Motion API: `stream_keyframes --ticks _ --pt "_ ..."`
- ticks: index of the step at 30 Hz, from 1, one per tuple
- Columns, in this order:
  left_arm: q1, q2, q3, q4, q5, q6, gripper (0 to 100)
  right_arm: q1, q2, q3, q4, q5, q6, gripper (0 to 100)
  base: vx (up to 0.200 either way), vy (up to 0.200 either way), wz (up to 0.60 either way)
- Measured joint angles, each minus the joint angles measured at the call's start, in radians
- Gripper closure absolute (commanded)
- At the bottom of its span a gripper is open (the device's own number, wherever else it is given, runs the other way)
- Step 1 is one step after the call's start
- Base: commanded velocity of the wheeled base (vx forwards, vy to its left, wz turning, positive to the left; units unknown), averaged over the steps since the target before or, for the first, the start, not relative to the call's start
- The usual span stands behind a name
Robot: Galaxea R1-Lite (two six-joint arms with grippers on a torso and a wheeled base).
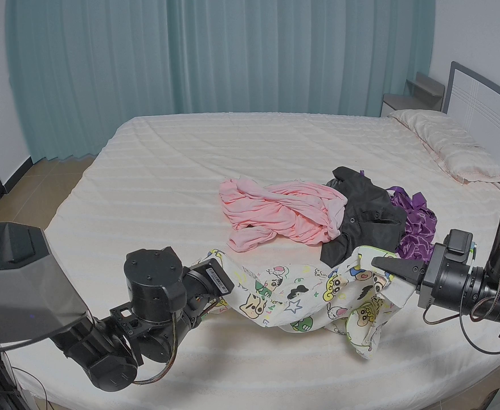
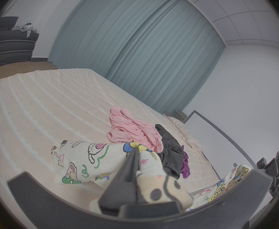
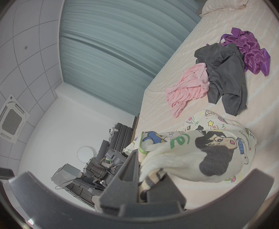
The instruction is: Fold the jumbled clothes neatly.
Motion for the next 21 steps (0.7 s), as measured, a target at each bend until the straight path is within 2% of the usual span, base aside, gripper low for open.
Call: stream_keyframes --ticks 17,21 --pt "-0.03 -0.034 0.069 0.0 0.001 -0.014 100 0.002 -0.03 0.002 0.001 -0.001 -0.003 100 -0.2 0.0 0.0" --pt "-0.032 -0.042 0.08 0.0 0.002 -0.013 100 0.002 -0.031 0.001 0.002 -0.001 -0.003 100 0.0 0.0 0.0"
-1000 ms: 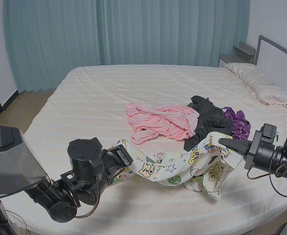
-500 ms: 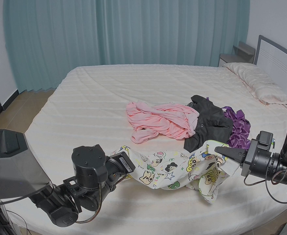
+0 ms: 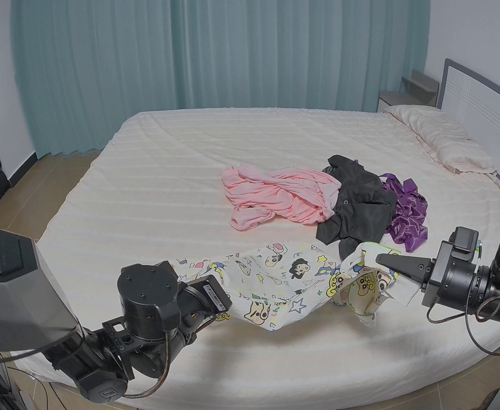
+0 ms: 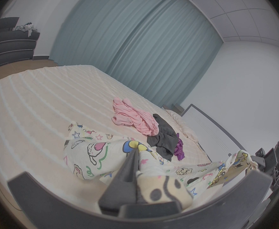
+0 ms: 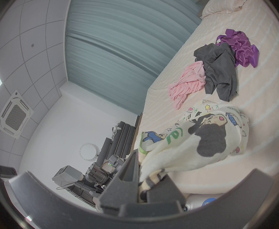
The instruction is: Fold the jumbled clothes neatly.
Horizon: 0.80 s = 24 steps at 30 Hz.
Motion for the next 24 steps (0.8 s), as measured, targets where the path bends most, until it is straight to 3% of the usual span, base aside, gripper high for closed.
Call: stream_keyframes --ticks 11,24 --pt "0.0 0.0 0.003 0.0 0.037 0.003 100 -0.001 0.001 0.0 0.003 0.003 0.002 100 0.0 0.0 0.0" --pt "0.036 -0.003 0.017 0.0 0.04 0.05 100 -0.003 0.0 -0.001 0.001 0.0 0.004 100 0.0 0.2 0.0"
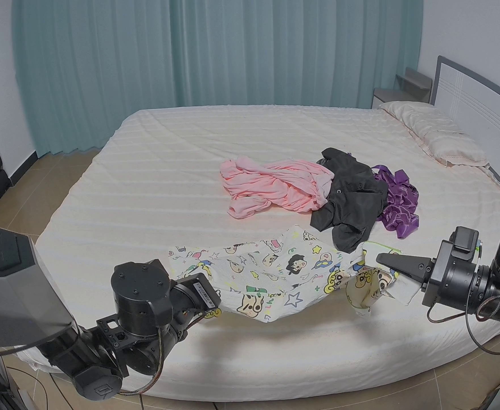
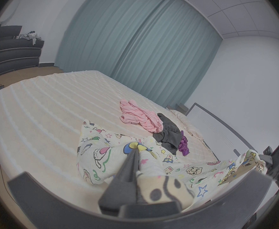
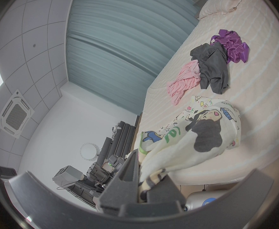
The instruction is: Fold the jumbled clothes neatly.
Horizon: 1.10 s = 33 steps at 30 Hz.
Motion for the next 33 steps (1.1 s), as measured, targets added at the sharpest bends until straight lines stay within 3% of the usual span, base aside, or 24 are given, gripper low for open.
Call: stream_keyframes --ticks 33 --pt "-0.003 -0.034 0.018 0.001 0.035 0.046 100 -0.004 -0.003 -0.005 -0.003 -0.006 -0.002 100 0.0 0.2 0.0"
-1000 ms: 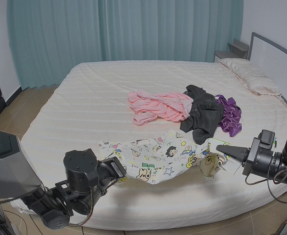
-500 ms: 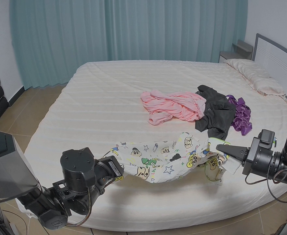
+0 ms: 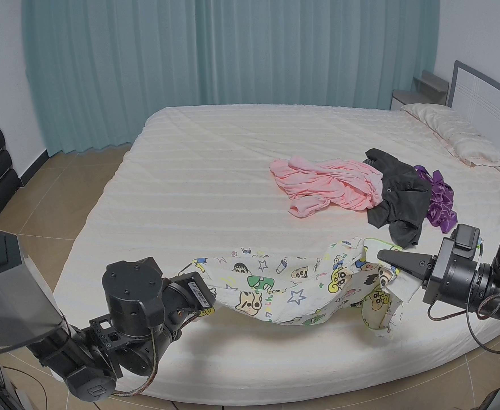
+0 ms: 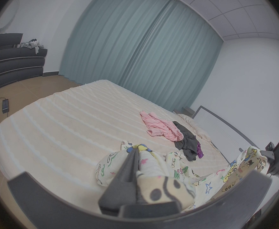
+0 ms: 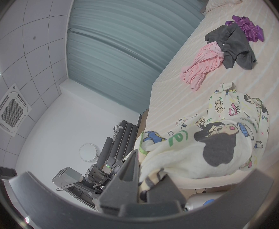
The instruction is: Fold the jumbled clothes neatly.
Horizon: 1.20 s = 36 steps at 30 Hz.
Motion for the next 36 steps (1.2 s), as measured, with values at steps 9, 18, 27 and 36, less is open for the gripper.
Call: stream_keyframes --ticks 9,18,27,36 --pt "0.001 -0.006 0.0 0.005 0.0 0.0 100 0.001 -0.006 0.0 0.0 0.001 0.0 100 0.0 0.2 0.0" --pt "0.004 -0.017 0.004 0.005 0.0 0.0 100 -0.006 -0.015 0.001 0.0 0.0 0.0 100 0.0 0.2 0.0" --pt "0.004 -0.064 0.043 0.008 0.0 -0.001 100 -0.013 -0.06 -0.002 0.013 0.001 -0.006 100 -0.022 0.0 0.0" --pt "-0.023 -0.126 0.107 0.008 0.0 -0.002 100 0.005 -0.183 0.042 0.049 0.004 -0.037 100 -0.2 0.0 0.0"
